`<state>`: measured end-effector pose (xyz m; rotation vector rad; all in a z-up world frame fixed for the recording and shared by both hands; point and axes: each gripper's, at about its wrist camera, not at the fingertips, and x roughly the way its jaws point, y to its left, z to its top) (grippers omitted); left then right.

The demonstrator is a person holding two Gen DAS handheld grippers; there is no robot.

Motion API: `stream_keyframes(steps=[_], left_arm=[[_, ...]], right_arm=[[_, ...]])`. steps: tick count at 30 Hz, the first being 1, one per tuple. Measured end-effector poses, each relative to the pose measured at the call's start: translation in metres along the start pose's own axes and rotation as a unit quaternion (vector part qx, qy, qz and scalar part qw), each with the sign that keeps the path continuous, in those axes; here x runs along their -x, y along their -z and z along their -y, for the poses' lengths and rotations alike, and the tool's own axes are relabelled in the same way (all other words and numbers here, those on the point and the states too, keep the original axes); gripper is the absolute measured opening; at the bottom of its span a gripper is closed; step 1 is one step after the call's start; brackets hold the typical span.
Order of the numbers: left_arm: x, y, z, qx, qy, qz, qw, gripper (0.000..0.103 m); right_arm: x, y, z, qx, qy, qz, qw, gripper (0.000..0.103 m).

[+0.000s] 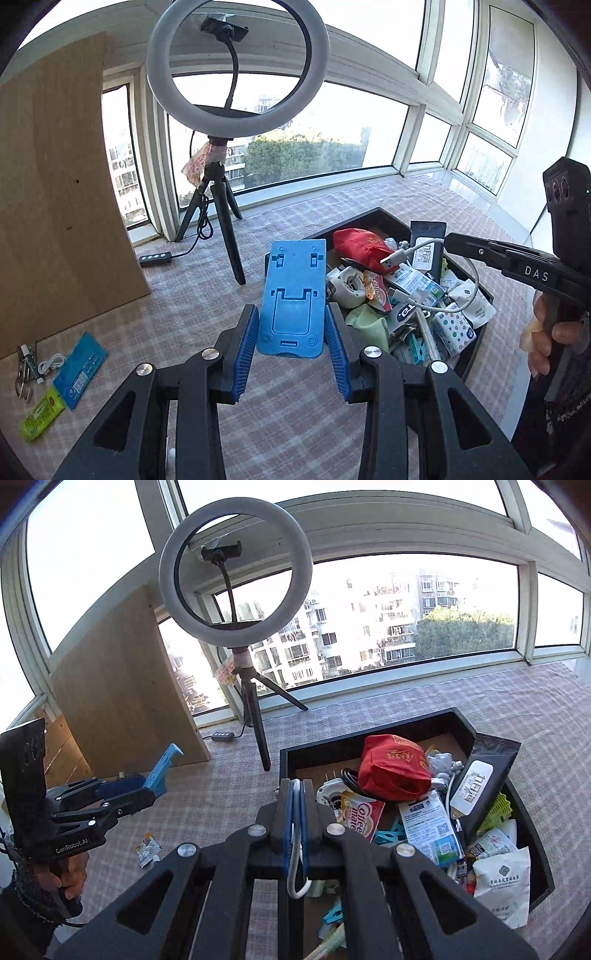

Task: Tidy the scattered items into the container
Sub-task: 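Carry the cable into the tray with the right tool while the left releases the phone stand there, then move the right tool to the blue eye-drop bottle while the left approaches the orange snack packet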

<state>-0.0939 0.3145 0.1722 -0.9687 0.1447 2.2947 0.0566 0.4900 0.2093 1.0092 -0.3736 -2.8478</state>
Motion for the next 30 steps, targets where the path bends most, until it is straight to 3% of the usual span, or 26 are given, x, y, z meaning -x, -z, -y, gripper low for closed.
stream_keyframes(steps=[10, 18, 20, 21, 22, 24, 26, 30], left_arm=[[-0.059, -0.041, 0.043, -0.019, 0.041, -0.014, 0.9989, 0.035], [-0.082, -0.049, 0.074, -0.03, 0.062, -0.017, 0.9975, 0.035], [-0.089, -0.053, 0.078, -0.031, 0.066, -0.016, 0.9972, 0.04], [-0.094, -0.054, 0.08, -0.033, 0.06, -0.024, 0.9973, 0.049], [-0.099, -0.054, 0.081, -0.031, 0.053, -0.032, 0.9976, 0.07], [-0.099, -0.053, 0.076, -0.022, 0.047, -0.027, 0.9983, 0.075], [-0.096, -0.051, 0.07, -0.02, 0.041, -0.024, 0.9987, 0.075], [-0.086, -0.049, 0.056, -0.016, 0.028, -0.016, 0.9994, 0.072]], right_arm=[[0.027, -0.001, 0.074, -0.058, 0.065, 0.023, 0.996, 0.004], [0.03, 0.001, 0.095, -0.071, 0.082, 0.024, 0.994, 0.004], [0.028, 0.001, 0.097, -0.072, 0.082, 0.023, 0.994, 0.004], [0.027, 0.001, 0.099, -0.074, 0.082, 0.024, 0.994, 0.009], [0.026, 0.001, 0.101, -0.08, 0.09, 0.021, 0.993, 0.018], [0.024, 0.001, 0.105, -0.095, 0.126, 0.022, 0.987, 0.071], [0.031, 0.004, 0.109, -0.101, 0.144, 0.038, 0.984, 0.074], [0.032, 0.006, 0.115, -0.113, 0.141, 0.035, 0.983, 0.074]])
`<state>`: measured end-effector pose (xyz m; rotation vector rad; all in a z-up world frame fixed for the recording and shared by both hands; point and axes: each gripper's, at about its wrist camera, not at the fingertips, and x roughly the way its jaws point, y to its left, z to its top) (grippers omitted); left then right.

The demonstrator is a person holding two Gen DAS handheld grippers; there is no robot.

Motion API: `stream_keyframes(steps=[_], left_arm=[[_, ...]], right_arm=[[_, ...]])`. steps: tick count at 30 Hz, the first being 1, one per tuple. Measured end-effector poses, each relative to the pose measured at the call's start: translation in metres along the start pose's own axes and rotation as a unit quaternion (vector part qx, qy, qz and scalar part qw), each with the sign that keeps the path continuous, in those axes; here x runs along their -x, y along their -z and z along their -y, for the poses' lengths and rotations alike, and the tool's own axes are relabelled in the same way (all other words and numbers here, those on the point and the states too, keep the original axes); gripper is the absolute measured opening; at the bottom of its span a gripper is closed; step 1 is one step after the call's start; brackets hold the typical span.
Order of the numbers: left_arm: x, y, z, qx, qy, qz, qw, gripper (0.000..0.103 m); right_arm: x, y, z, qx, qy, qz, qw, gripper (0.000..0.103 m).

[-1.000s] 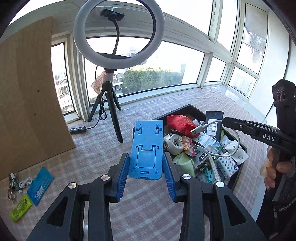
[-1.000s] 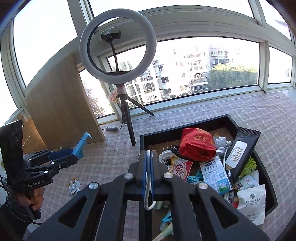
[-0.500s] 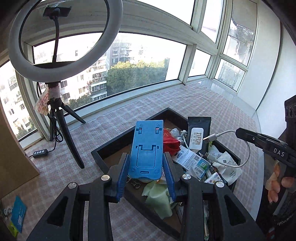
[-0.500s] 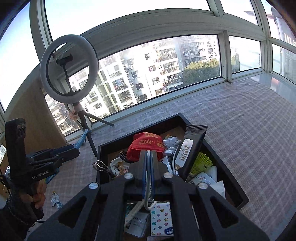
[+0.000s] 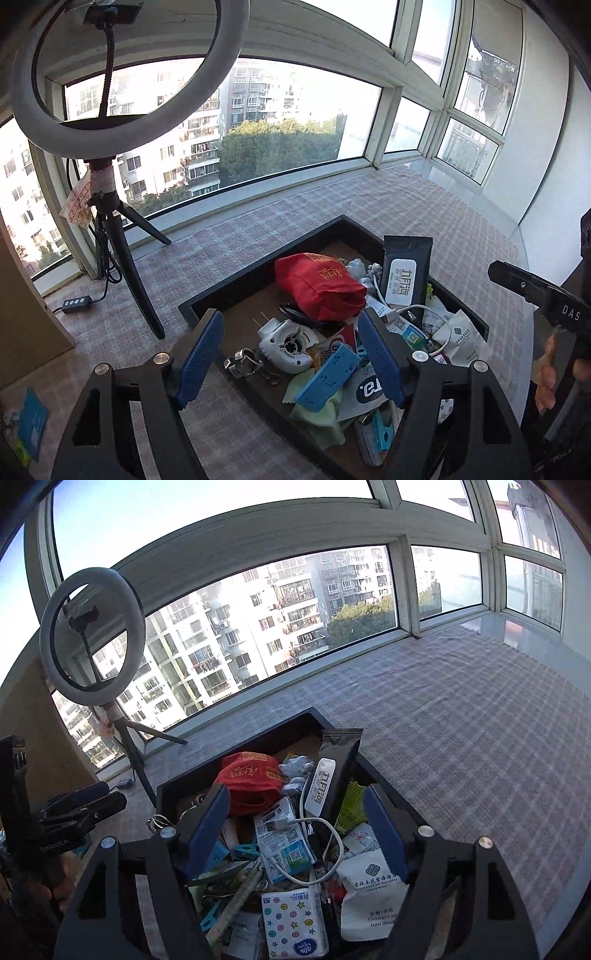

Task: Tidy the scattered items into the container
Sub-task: 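Move the right tool to the blue eye-drop bottle while the left approaches the orange snack packet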

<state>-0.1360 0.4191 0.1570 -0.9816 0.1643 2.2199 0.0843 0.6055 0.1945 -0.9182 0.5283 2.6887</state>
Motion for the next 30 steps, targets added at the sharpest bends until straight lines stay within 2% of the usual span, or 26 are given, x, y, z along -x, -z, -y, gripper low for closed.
stream_keyframes(steps=[4, 9, 13, 18, 21, 25, 28, 30], left_arm=[[0.013, 0.003, -0.015, 0.011, -0.006, 0.004, 0.9999, 0.069], [0.043, 0.011, -0.04, 0.016, -0.03, 0.011, 0.9994, 0.069], [0.086, 0.027, -0.078, 0.023, -0.069, 0.018, 0.9972, 0.069], [0.143, 0.067, -0.149, 0.063, -0.146, 0.019, 0.9872, 0.069], [0.169, 0.101, -0.188, 0.094, -0.194, 0.01, 0.9764, 0.069], [0.185, 0.148, -0.224, 0.134, -0.207, -0.015, 0.969, 0.069], [0.181, 0.178, -0.231, 0.14, -0.203, -0.039, 0.9684, 0.069], [0.172, 0.195, -0.226, 0.128, -0.187, -0.053, 0.9726, 0.071]], right_arm=[[0.002, 0.0, -0.006, 0.006, -0.005, 0.001, 1.0, 0.074], [0.007, -0.003, -0.028, 0.03, -0.026, 0.0, 0.999, 0.074], [0.013, -0.002, -0.06, 0.068, -0.064, -0.003, 0.996, 0.074], [0.01, 0.012, -0.115, 0.129, -0.121, -0.021, 0.984, 0.074], [-0.001, 0.029, -0.154, 0.171, -0.148, -0.049, 0.973, 0.074], [-0.016, 0.07, -0.212, 0.239, -0.197, -0.101, 0.945, 0.074], [-0.025, 0.109, -0.252, 0.29, -0.227, -0.135, 0.92, 0.074], [-0.032, 0.138, -0.277, 0.324, -0.245, -0.159, 0.9, 0.074]])
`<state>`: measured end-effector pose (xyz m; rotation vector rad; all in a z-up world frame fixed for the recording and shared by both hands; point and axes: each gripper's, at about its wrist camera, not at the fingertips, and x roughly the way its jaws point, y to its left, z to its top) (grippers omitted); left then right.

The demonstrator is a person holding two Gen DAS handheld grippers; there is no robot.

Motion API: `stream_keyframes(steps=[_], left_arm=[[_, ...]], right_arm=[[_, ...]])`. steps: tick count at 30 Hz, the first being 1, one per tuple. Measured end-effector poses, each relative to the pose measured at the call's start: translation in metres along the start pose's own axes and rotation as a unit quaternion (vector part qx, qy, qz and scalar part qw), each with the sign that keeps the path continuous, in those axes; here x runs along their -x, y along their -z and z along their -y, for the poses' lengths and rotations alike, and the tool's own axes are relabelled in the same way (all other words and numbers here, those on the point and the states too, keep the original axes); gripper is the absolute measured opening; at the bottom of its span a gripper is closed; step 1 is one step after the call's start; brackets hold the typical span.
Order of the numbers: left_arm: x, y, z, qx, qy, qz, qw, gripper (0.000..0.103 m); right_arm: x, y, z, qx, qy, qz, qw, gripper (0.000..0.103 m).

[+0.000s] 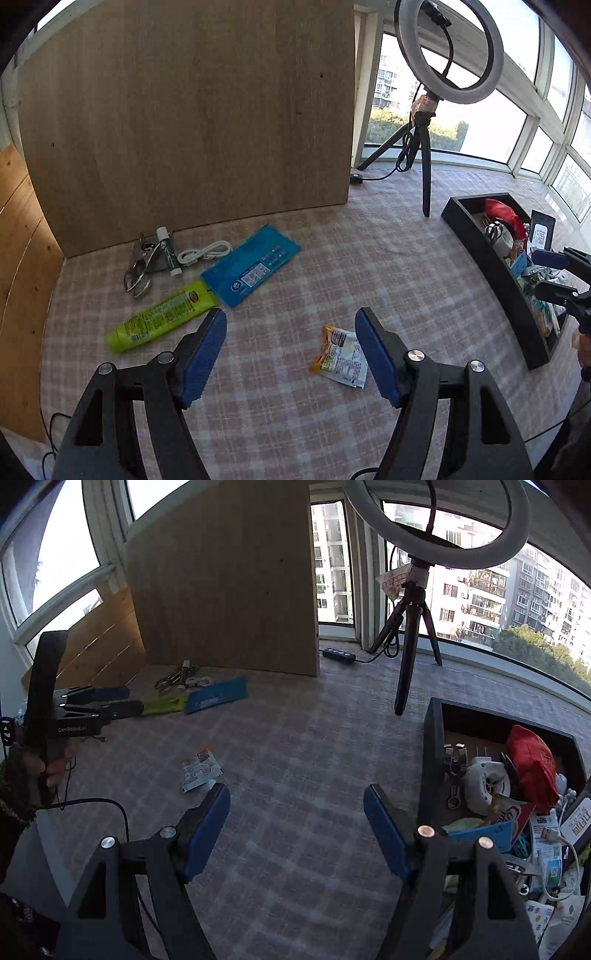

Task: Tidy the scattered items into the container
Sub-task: 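Move the right tool to the blue eye-drop bottle while the left approaches the orange snack packet, then grasp the eye-drop bottle with the right tool while the left grasps the snack packet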

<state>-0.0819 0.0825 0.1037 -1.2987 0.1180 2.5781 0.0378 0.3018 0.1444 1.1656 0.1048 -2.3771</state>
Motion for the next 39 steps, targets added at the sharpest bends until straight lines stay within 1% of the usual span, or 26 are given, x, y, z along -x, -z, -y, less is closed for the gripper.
stream_keyframes(steps=[3, 4, 7, 10, 11, 15, 19, 23, 28, 29, 31, 33, 34, 35, 37, 39], left_arm=[[-0.012, 0.021, 0.012, -0.038, 0.008, -0.01, 0.9992, 0.072], [-0.017, 0.026, 0.016, -0.049, 0.012, -0.011, 0.9987, 0.075], [-0.029, 0.036, 0.024, -0.072, 0.023, -0.02, 0.997, 0.075], [-0.042, 0.043, 0.03, -0.091, 0.033, -0.029, 0.9949, 0.075], [-0.047, 0.044, 0.031, -0.097, 0.037, -0.032, 0.9941, 0.075], [-0.066, 0.046, 0.035, -0.114, 0.03, -0.038, 0.9922, 0.076], [-0.078, 0.045, 0.032, -0.115, 0.035, -0.038, 0.992, 0.075], [-0.087, 0.046, 0.033, -0.126, 0.044, -0.041, 0.9902, 0.076], [-0.09, 0.043, 0.034, -0.117, 0.06, -0.035, 0.9907, 0.077], [-0.09, 0.043, 0.035, -0.118, 0.06, -0.033, 0.9907, 0.077], [-0.09, 0.042, 0.037, -0.12, 0.063, -0.033, 0.9903, 0.075], [-0.089, 0.042, 0.04, -0.124, 0.067, -0.031, 0.9896, 0.071], [-0.088, 0.042, 0.041, -0.126, 0.069, -0.029, 0.9892, 0.067], [-0.086, 0.043, 0.042, -0.127, 0.072, -0.028, 0.9888, 0.061], [-0.084, 0.045, 0.044, -0.134, 0.074, -0.024, 0.9879, 0.053], [-0.083, 0.045, 0.043, -0.13, 0.075, -0.023, 0.9884, 0.052]], right_arm=[[-0.035, 0.008, -0.035, 0.038, -0.024, -0.031, 0.999, 0.074], [-0.046, 0.012, -0.045, 0.051, -0.029, -0.042, 0.997, 0.074], [-0.076, 0.021, -0.064, 0.079, -0.018, -0.064, 0.995, 0.074], [-0.094, 0.029, -0.068, 0.081, -0.023, -0.075, 0.994, 0.074], [-0.099, 0.03, -0.069, 0.079, -0.025, -0.076, 0.994, 0.074], [-0.112, 0.034, -0.071, 0.085, -0.022, -0.08, 0.993, 0.074], [-0.122, 0.035, -0.074, 0.095, -0.023, -0.082, 0.992, 0.074], [-0.131, 0.034, -0.076, 0.103, -0.026, -0.078, 0.991, 0.074], [-0.137, 0.032, -0.08, 0.127, -0.023, -0.072, 0.989, 0.074], [-0.138, 0.031, -0.081, 0.128, -0.024, -0.071, 0.989, 0.073], [-0.137, 0.031, -0.081, 0.132, -0.02, -0.069, 0.989, 0.065], [-0.135, 0.031, -0.08, 0.138, -0.012, -0.071, 0.988, 0.044], [-0.134, 0.03, -0.078, 0.133, -0.014, -0.072, 0.988, 0.04], [-0.133, 0.03, -0.076, 0.127, -0.015, -0.072, 0.989, 0.034], [-0.131, 0.031, -0.071, 0.115, -0.019, -0.074, 0.99, 0.032], [-0.129, 0.033, -0.068, 0.103, -0.022, -0.074, 0.992, 0.032]])
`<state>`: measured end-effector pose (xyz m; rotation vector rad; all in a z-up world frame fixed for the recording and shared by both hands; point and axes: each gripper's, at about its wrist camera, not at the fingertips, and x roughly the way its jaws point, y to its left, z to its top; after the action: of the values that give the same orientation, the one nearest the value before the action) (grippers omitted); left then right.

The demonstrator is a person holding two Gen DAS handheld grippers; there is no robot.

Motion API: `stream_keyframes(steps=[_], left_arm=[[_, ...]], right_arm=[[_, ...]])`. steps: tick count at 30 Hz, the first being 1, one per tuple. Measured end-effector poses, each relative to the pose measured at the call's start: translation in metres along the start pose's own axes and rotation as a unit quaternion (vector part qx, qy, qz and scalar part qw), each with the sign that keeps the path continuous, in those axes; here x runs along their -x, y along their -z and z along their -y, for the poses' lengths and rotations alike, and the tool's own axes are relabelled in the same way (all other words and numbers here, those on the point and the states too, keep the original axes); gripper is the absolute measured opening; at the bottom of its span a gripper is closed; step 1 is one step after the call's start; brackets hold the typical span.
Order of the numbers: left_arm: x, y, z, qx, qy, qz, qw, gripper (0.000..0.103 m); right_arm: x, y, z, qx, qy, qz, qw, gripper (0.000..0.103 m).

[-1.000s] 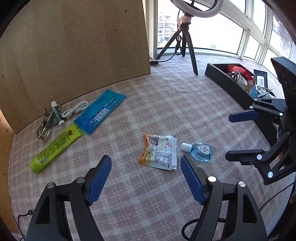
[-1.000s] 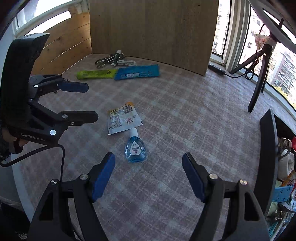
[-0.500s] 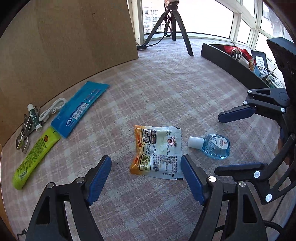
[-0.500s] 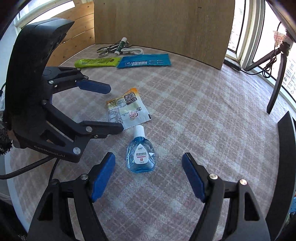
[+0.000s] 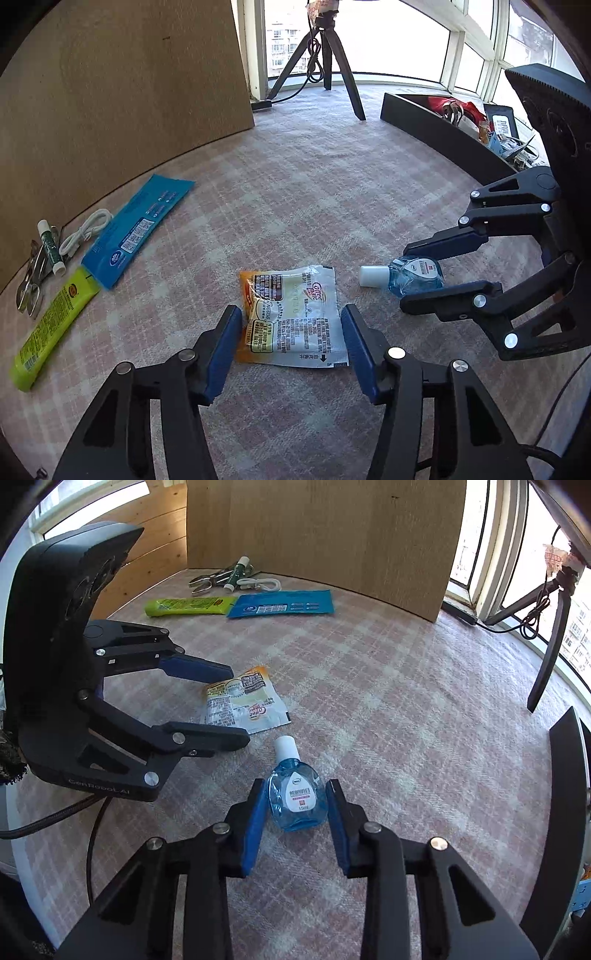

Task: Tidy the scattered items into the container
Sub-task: 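Grasp the eye-drop bottle with the right tool while the left grasps the snack packet, then carry the bottle into the tray with the right tool while the left releases the snack packet there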

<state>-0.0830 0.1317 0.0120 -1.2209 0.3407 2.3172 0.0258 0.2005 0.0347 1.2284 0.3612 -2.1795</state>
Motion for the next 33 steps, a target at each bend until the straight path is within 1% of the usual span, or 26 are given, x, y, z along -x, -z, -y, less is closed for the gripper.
stream_keyframes(steps=[2, 3, 5, 9, 14, 15, 19, 21, 24, 28, 33], left_arm=[[0.001, 0.0, -0.002, 0.009, 0.004, 0.002, 1.0, 0.042], [0.002, 0.0, -0.003, 0.014, 0.006, 0.002, 0.9999, 0.041], [0.005, 0.0, -0.005, 0.027, 0.02, 0.003, 0.9994, 0.04], [0.015, -0.001, -0.005, 0.034, 0.009, 0.016, 0.9992, 0.04], [0.04, -0.017, -0.005, 0.052, 0.014, 0.047, 0.9974, 0.04], [0.045, -0.022, -0.003, 0.052, 0.013, 0.055, 0.997, 0.04], [0.058, -0.041, 0.01, 0.038, 0.016, 0.082, 0.9958, 0.04], [0.059, -0.049, 0.016, 0.035, 0.018, 0.085, 0.9956, 0.04], [0.06, -0.058, 0.025, 0.034, 0.027, 0.09, 0.995, 0.04], [0.066, -0.071, 0.043, 0.022, 0.037, 0.1, 0.9941, 0.04], [0.067, -0.093, 0.067, 0.012, 0.062, 0.113, 0.9917, 0.04]], right_arm=[[0.001, 0.002, 0.001, -0.009, -0.002, 0.001, 1.0, 0.031], [0.002, 0.003, 0.001, -0.013, -0.003, 0.002, 1.0, 0.031], [0.004, 0.004, 0.001, -0.019, -0.008, 0.006, 1.0, 0.031], [0.012, 0.003, 0.003, -0.03, -0.01, 0.018, 0.999, 0.031], [0.035, -0.001, 0.015, -0.063, -0.015, 0.047, 0.997, 0.03], [0.042, -0.001, 0.019, -0.07, -0.013, 0.055, 0.996, 0.025], [0.063, 0.001, 0.034, -0.1, -0.011, 0.078, 0.992, 0.025], [0.07, 0.002, 0.041, -0.11, -0.002, 0.087, 0.99, 0.025], [0.081, 0.007, 0.05, -0.128, 0.0, 0.1, 0.987, 0.025], [0.102, 0.014, 0.061, -0.144, 0.007, 0.121, 0.982, 0.025], [0.139, 0.029, 0.083, -0.179, 0.026, 0.154, 0.971, 0.025]])
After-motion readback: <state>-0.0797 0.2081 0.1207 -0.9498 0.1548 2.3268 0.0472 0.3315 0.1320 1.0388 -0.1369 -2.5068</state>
